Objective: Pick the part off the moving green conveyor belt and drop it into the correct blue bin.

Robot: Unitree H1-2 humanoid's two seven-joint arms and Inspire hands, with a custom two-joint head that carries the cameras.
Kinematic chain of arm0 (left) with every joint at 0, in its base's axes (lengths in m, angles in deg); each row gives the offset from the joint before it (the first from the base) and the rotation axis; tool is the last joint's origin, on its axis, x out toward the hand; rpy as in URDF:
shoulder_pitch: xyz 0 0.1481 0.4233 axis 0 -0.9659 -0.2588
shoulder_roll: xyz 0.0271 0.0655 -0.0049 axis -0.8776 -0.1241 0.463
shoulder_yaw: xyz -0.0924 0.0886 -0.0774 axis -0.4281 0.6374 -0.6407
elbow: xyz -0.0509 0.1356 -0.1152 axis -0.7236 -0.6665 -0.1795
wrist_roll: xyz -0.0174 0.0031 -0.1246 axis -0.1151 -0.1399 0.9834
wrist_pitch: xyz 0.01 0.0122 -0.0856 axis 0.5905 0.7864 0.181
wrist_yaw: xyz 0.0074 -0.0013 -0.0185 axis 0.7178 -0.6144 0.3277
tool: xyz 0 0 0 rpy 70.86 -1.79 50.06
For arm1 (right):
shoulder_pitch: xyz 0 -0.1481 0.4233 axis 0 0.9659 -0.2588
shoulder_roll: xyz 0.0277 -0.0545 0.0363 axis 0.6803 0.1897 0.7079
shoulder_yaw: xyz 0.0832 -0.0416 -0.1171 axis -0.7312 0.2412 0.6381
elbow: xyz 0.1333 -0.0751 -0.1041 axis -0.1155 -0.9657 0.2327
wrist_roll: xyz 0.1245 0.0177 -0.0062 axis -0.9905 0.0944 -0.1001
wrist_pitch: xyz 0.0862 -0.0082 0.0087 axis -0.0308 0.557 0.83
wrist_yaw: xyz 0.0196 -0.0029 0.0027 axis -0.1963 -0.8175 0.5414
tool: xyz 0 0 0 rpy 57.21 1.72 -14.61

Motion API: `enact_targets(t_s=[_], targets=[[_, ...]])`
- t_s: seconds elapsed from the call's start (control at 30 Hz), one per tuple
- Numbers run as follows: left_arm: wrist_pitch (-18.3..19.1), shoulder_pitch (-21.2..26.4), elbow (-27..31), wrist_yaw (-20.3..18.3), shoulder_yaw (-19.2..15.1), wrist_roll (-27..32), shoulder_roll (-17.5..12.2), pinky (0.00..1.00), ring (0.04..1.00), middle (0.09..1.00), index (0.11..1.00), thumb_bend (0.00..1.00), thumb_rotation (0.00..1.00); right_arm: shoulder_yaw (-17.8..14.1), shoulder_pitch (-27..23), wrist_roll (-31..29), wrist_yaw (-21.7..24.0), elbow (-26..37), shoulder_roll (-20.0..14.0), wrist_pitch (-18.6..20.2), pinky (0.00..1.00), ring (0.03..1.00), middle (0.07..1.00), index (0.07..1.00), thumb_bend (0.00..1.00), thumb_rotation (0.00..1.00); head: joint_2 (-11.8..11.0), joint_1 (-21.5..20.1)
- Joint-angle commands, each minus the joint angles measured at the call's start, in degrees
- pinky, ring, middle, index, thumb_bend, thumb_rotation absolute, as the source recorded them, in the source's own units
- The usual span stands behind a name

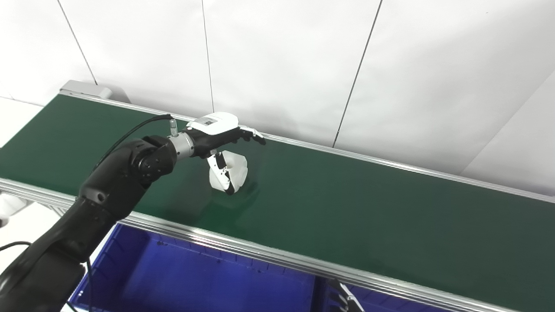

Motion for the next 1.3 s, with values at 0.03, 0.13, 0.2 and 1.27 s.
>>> enact_targets(t_s=[0.03,0.13,0.2,1.27], targets=[[-2.05,3.09,-1.00,7.54,0.10,-2.85,0.78,0.69,0.815,0.859,0.813,1.00,0.25,0.04,0.28,0.04,0.44,1.63,0.33,-3.07,0.78,0.877,0.943,0.884,0.92,0.98,0.08,-0.06],[-2.00,3.01,-2.13,11.11,0.63,-4.34,2.11,0.73,0.842,0.870,0.813,1.00,0.26,0.05,0.50,0.16,0.51,2.02,0.53,-3.06,0.78,0.874,0.941,0.882,0.91,0.97,0.33,-0.41],[-1.57,2.97,-2.35,11.70,1.22,-5.01,2.71,0.74,0.850,0.873,0.811,1.00,0.26,0.06,0.65,0.14,0.59,2.28,0.69,-3.06,0.78,0.873,0.938,0.878,0.92,0.97,0.58,-0.74],[-1.89,2.47,-14.87,32.57,10.73,-14.88,8.74,0.45,0.495,0.535,0.478,0.55,0.00,-1.25,2.81,0.78,2.94,5.77,2.29,-2.98,0.79,0.882,0.940,0.881,0.92,0.97,2.51,-2.24]])
